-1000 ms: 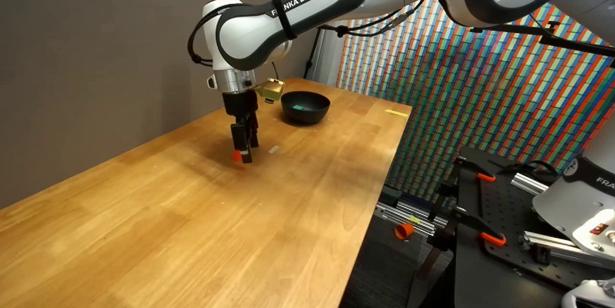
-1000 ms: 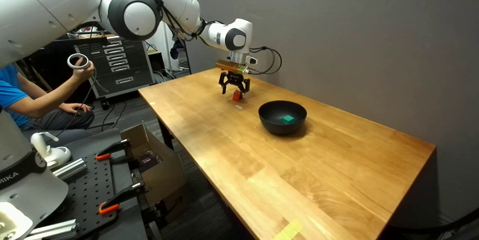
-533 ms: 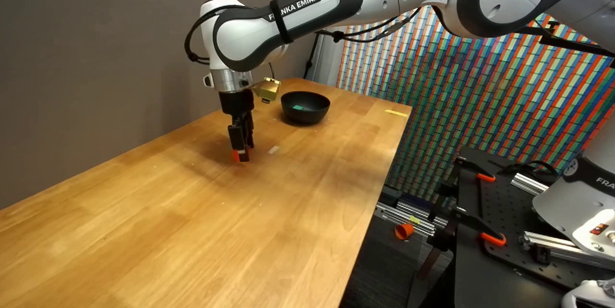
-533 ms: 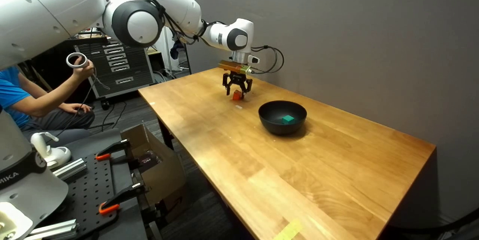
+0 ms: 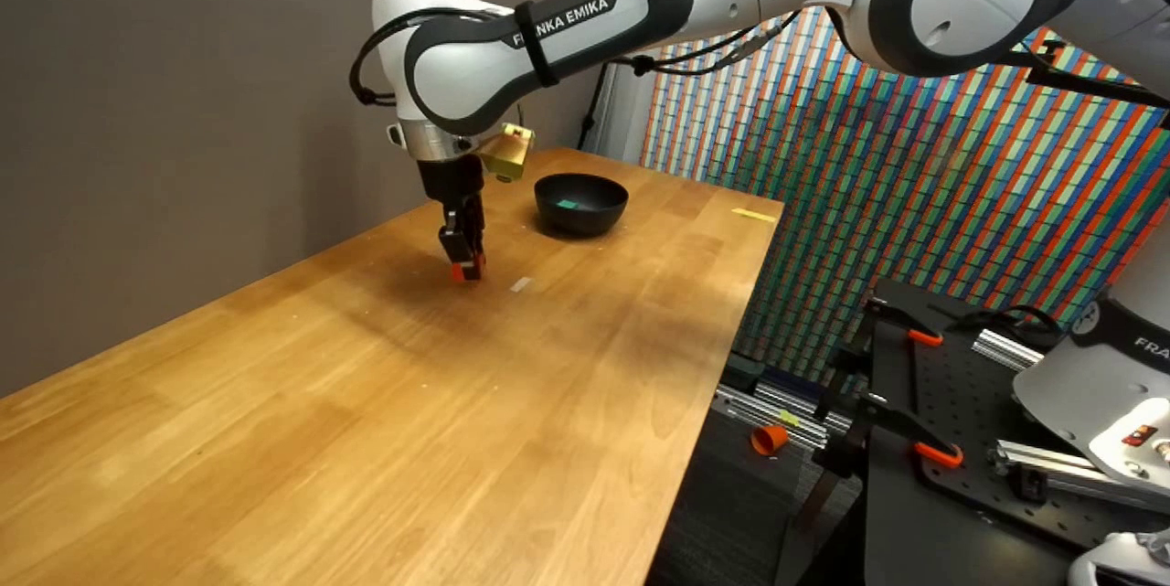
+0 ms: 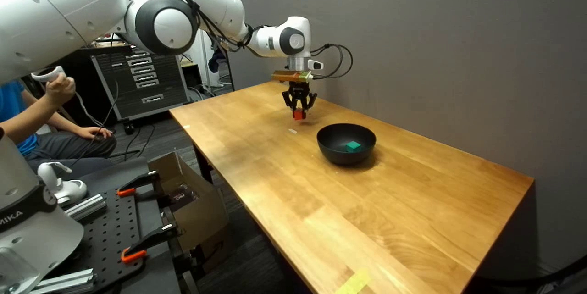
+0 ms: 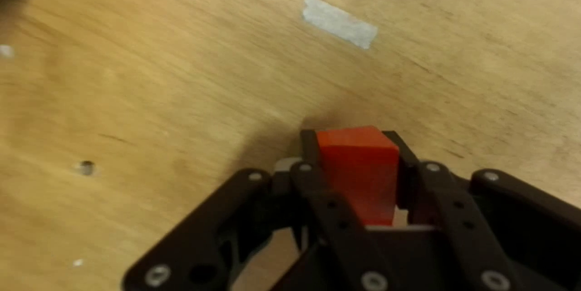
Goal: Put the blocks in the bowl
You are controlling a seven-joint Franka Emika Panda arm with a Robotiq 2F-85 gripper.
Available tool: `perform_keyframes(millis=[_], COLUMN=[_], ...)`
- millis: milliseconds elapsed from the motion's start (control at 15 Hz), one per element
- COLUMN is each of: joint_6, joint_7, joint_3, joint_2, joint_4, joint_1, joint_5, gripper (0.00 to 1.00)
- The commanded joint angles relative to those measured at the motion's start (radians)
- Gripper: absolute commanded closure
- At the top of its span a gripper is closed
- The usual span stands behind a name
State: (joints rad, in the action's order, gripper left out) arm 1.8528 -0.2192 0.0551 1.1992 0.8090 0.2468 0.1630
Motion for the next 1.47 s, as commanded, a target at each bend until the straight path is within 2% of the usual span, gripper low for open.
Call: perform_keyframes(millis=[0,200,600,667,933,1200,1267,1333,1400], joint_6=[-0.033,-0.051,-0.043,-0.047,-0.027,-0.032,-0.032,-0.031,-0.029], joint_7=[0.115,0.213,0.377,0.406,0.467,0.475,0.468,0.463,0.459], joint_3=[-0.089,-0.145,-0.24,-0.22,-0.232,-0.226,-0.224,-0.222,-0.217], joint_2=[-0.113,-0.202,-0.383,-0.403,-0.444,-0.426,-0.414,-0.408,-0.405], joint_4=[0.067,0.145,0.417,0.45,0.556,0.55,0.538,0.529,0.526], joint_1=[0.023,0.023,0.017,-0.001,-0.03,-0.067,-0.075,-0.083,-0.089], joint_5=[0.073,0.103,0.109,0.137,0.198,0.233,0.237,0.236,0.231], gripper=[0.85,0.85,0.85,0.85,0.84,0.84,0.79,0.37,0.37])
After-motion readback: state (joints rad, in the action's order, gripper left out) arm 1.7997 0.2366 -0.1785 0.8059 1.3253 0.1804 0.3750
